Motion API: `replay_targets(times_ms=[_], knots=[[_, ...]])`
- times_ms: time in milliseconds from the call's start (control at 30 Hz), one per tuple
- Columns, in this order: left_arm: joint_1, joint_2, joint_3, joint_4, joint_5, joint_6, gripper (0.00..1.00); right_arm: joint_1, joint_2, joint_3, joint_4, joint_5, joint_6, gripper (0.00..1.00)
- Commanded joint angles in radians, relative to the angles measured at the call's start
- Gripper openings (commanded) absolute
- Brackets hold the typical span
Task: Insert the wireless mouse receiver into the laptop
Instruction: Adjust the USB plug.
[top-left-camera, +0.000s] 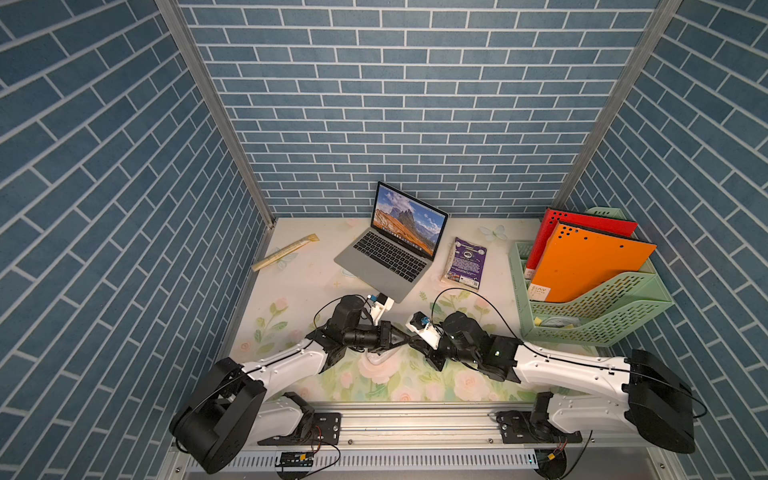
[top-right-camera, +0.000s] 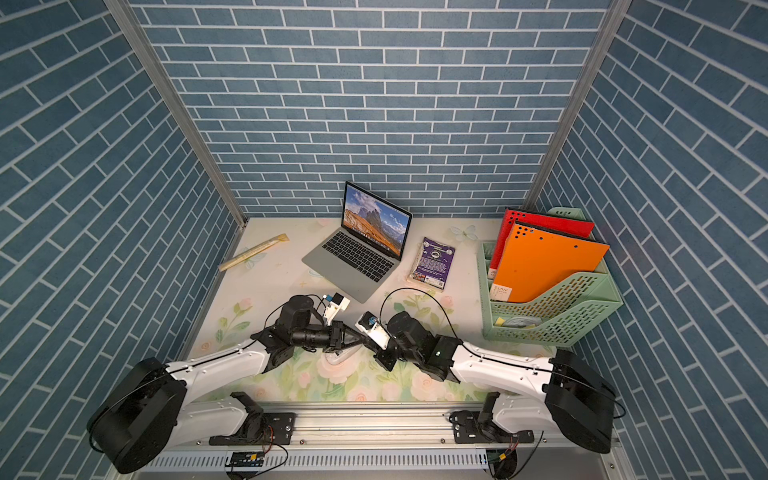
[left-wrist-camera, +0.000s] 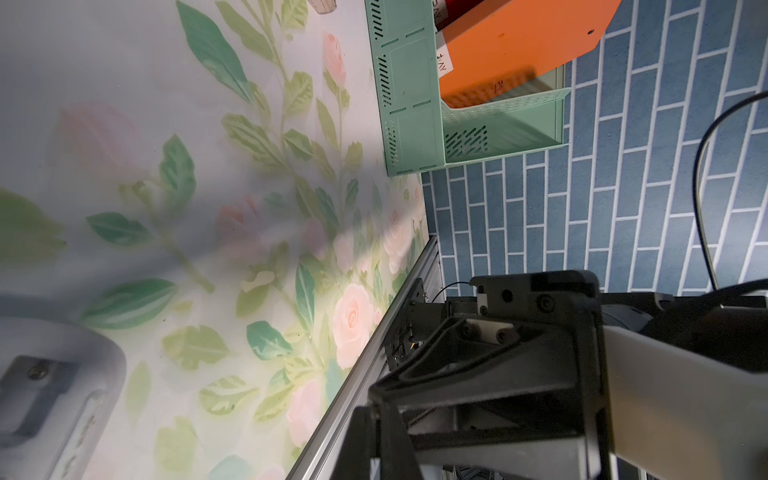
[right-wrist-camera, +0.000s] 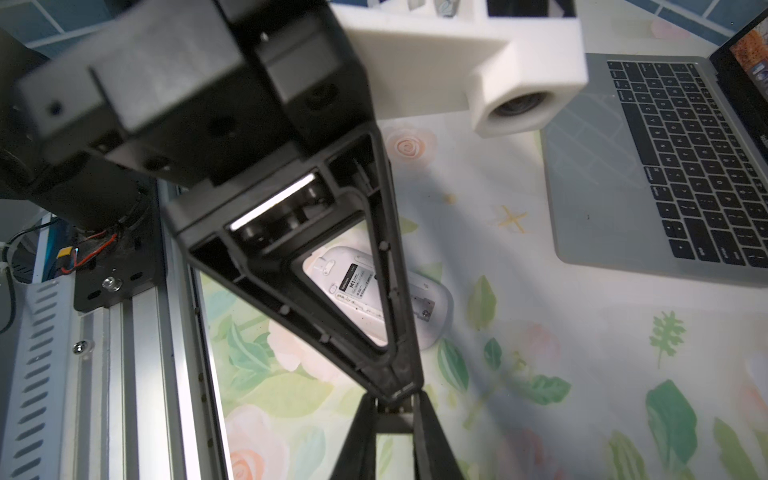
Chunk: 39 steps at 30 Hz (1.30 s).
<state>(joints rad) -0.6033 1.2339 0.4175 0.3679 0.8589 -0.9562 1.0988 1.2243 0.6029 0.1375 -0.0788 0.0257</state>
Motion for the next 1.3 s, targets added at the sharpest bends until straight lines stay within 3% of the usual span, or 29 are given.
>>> replay_targets(times_ms=[0,100,267,433,767,1267], knots=[[-0.012,-0.032,-0.026,0.014,-0.096,-0.124,0.0,0.0,-0.075,-0.026,0.081,0.111,-0.07,0.4],[-0.003,-0.09,-0.05,0.061,-0.177,-0.285,0.0,0.025,-0.131,-0.076,0.135,0.226,-0.138,0.55],[0.009,-0.139,-0.097,0.185,-0.213,-0.508,0.0,0.123,-0.155,-0.164,0.295,0.466,-0.305,0.58],[0.008,-0.144,-0.099,0.231,-0.188,-0.581,0.0,0.201,-0.1,-0.196,0.436,0.584,-0.461,0.56],[0.008,-0.165,-0.116,0.238,-0.174,-0.629,0.0,0.22,-0.016,-0.161,0.494,0.543,-0.555,0.37],[0.008,-0.149,-0.116,0.25,-0.117,-0.638,0.0,0.22,0.11,-0.08,0.488,0.517,-0.599,0.24]])
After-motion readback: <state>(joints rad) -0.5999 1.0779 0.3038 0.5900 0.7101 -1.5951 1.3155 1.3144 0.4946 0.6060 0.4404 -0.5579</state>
